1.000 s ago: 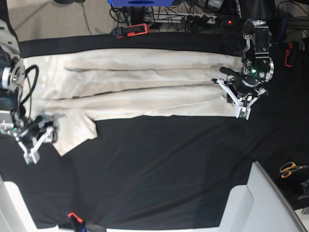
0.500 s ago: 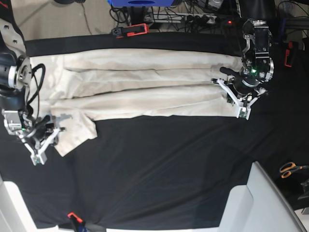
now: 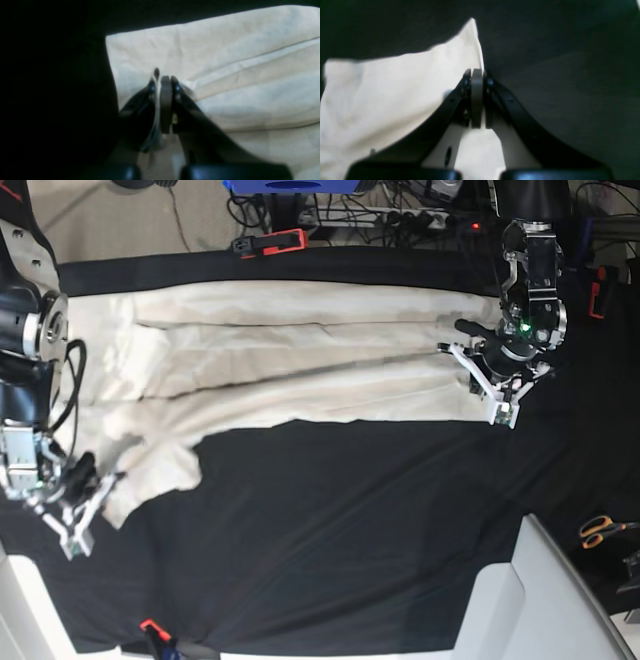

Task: Fold the T-shirt properly
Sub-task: 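Move the right gripper to the hanging sleeve and fold it inward, then pull both grippers back along the folded shirt to straighten it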

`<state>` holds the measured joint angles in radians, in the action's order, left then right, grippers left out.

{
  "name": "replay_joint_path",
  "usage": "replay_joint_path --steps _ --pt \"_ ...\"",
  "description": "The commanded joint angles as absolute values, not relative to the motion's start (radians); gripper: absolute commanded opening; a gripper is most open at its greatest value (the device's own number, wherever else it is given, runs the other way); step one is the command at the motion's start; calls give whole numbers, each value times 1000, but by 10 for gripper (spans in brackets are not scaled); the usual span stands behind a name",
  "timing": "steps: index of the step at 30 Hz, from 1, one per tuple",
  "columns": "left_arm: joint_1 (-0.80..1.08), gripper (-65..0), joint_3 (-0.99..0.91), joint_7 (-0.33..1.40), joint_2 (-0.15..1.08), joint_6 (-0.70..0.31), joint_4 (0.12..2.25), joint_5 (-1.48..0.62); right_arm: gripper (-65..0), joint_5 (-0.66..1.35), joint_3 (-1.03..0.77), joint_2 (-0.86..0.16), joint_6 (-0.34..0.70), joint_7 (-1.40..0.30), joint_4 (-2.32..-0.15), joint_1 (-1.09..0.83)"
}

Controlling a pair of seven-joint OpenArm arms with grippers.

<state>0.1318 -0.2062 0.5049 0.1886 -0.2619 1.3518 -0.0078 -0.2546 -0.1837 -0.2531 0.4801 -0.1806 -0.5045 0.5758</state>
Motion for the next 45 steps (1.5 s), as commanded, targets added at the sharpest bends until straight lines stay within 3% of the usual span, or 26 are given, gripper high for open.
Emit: replay_joint_path --steps 1,15,21,29,45 --pt "120 -650 -211 486 199 -254 1374 -13 -650 -248 -185 -262 479 -191 -553 584" --pt "90 -650 -209 492 202 -254 1388 -10 -650 -243 -197 -222 481 -720 -1365 185" --pt "97 -650 -208 493 206 -254 1391 -10 -650 -243 -197 -165 481 -872 -1573 44" --pt "148 -650 -206 493 231 -254 1460 -10 -650 -245 -197 -145 481 -926 -1709 -97" --pt "194 -650 -162 493 265 -255 1475 -10 -650 -245 -197 -147 481 -923 -1725 -206"
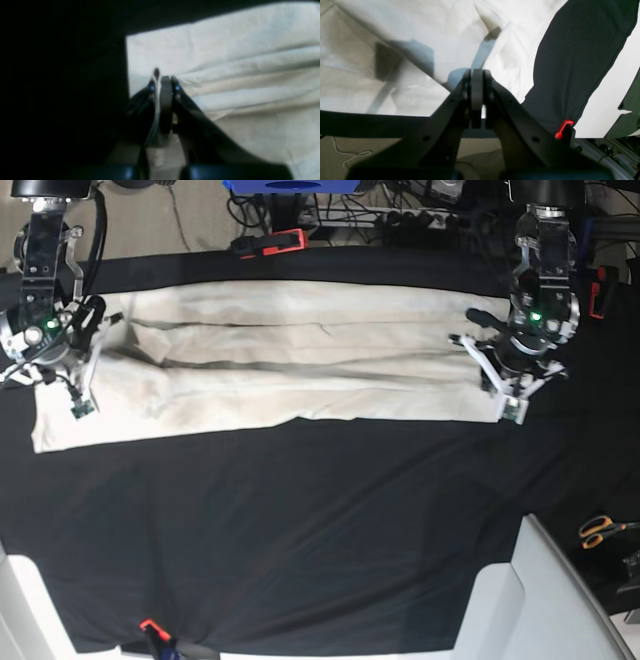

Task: Fold the T-shirt properly
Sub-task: 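Pull both grippers back along the folded shirt to straighten it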

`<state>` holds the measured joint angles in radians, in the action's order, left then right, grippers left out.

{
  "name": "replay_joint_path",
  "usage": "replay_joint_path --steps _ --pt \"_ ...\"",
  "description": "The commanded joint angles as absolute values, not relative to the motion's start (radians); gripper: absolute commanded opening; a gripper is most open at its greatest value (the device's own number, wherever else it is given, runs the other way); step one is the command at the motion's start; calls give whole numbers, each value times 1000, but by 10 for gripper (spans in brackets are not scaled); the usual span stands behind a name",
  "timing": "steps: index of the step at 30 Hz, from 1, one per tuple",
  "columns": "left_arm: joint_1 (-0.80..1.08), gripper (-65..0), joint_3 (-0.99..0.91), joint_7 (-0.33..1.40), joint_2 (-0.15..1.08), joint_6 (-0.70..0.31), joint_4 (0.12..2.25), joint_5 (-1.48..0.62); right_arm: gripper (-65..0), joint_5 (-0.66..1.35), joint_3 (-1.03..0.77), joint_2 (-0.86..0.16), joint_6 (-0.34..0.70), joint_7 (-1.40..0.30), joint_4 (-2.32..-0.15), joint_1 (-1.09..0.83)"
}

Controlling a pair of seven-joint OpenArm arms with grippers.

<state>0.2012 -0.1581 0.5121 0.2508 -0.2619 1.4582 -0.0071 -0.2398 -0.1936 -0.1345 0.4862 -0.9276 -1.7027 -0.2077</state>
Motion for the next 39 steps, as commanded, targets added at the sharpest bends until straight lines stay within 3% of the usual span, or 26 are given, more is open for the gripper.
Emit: replay_joint_path --steps 1,25,32,39 --pt "202 -650 -151 490 268 -255 1475 -10 -650 -245 -197 -147 481 -923 -1725 -213" --pt "239 -650 -148 487 265 -252 1506 -10 -650 -246 -205 -113 472 -921 -1673 -239" --pt "252 -650 -148 487 265 -252 1503 -10 -650 -248 -295 -76 472 -817 -1598 -240" --pt "251 -650 -150 489 266 -252 1508 -10 -615 -248 -302 -74 472 -819 -1604 -240"
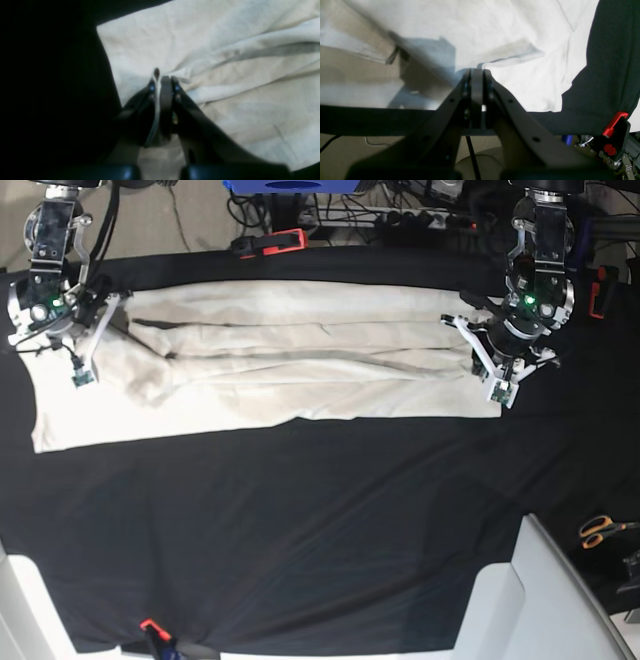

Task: Fold the T-shirt properly
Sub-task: 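Pull both grippers back along the folded shirt to straighten it, then release the shirt end with the left gripper and regrasp it lower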

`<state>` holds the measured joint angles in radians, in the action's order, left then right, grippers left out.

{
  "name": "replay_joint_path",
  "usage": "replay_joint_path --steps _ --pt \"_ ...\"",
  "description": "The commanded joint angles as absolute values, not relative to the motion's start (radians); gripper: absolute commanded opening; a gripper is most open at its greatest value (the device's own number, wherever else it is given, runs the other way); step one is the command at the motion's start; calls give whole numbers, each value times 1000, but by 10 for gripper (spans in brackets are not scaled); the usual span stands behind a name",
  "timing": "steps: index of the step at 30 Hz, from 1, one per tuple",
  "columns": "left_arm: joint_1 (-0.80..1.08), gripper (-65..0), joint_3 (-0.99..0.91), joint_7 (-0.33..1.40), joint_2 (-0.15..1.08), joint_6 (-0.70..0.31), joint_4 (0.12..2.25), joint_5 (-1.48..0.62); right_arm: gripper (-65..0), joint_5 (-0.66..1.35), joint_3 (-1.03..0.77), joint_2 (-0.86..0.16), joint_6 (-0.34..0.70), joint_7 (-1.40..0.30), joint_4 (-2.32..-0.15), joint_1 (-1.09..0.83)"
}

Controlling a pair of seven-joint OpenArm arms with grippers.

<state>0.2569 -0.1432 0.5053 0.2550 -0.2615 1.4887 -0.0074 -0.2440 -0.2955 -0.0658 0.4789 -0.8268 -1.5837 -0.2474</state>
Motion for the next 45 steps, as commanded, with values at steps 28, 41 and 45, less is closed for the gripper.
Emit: replay_joint_path --steps 28,41,45 --pt "243 -383 -656 780 234 -426 1764 -541 -254 -246 -440 -30 478 -809 -1758 -239" --pt "194 -383 -691 768 380 -698 1155 -751 -254 -245 -437 -30 479 -809 -1758 -242" --pt "194 -383 -657 702 380 -698 1116 -751 -254 -243 -435 -30 479 -809 -1758 -248"
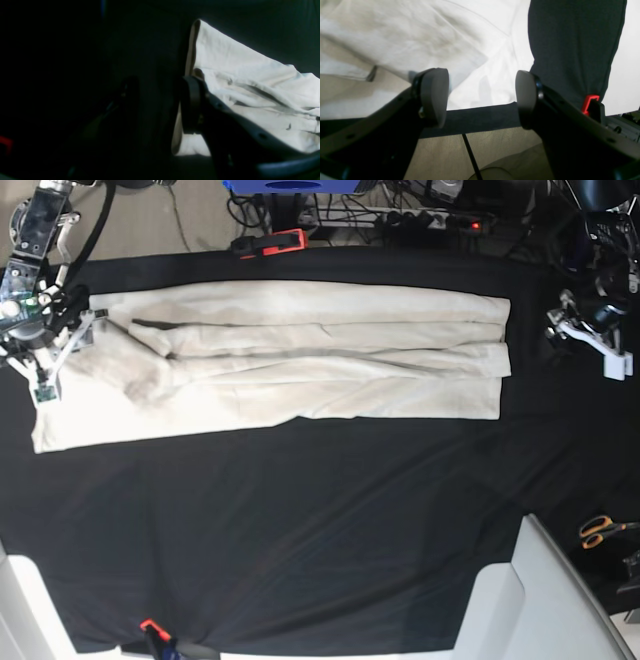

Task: Fold the T-shirt properly
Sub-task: 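Release the shirt end with the left gripper and regrasp it lower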

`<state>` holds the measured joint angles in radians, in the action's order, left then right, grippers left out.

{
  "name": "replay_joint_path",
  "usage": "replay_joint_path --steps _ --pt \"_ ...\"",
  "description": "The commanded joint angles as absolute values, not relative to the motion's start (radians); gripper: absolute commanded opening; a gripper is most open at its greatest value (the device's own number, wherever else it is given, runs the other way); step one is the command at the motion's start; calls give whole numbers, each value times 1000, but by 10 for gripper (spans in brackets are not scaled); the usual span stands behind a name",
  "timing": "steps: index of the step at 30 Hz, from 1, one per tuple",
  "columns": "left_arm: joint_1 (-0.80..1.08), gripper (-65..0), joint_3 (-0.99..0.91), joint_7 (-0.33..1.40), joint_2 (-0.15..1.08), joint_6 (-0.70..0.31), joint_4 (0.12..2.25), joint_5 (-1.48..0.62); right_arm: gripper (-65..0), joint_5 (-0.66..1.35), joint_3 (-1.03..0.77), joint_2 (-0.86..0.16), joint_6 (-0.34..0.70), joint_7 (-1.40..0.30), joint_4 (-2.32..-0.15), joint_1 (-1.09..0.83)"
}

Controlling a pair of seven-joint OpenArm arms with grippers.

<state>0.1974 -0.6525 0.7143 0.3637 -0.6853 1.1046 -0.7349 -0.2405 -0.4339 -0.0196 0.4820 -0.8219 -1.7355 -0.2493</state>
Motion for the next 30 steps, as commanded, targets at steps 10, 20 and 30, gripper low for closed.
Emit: replay_joint_path --steps 10,20,30 --pt "176 -387 -624 702 351 -698 1110 -753 -254 -243 -435 -8 479 -736 -1751 -271" --pt "180 -388 -624 708 349 -698 1156 -757 -254 -243 -433 -8 479 -736 -1751 -271" --pt "114 -388 -616 704 328 -698 1026 -751 -254 -243 -433 -8 479 -736 -1751 -269"
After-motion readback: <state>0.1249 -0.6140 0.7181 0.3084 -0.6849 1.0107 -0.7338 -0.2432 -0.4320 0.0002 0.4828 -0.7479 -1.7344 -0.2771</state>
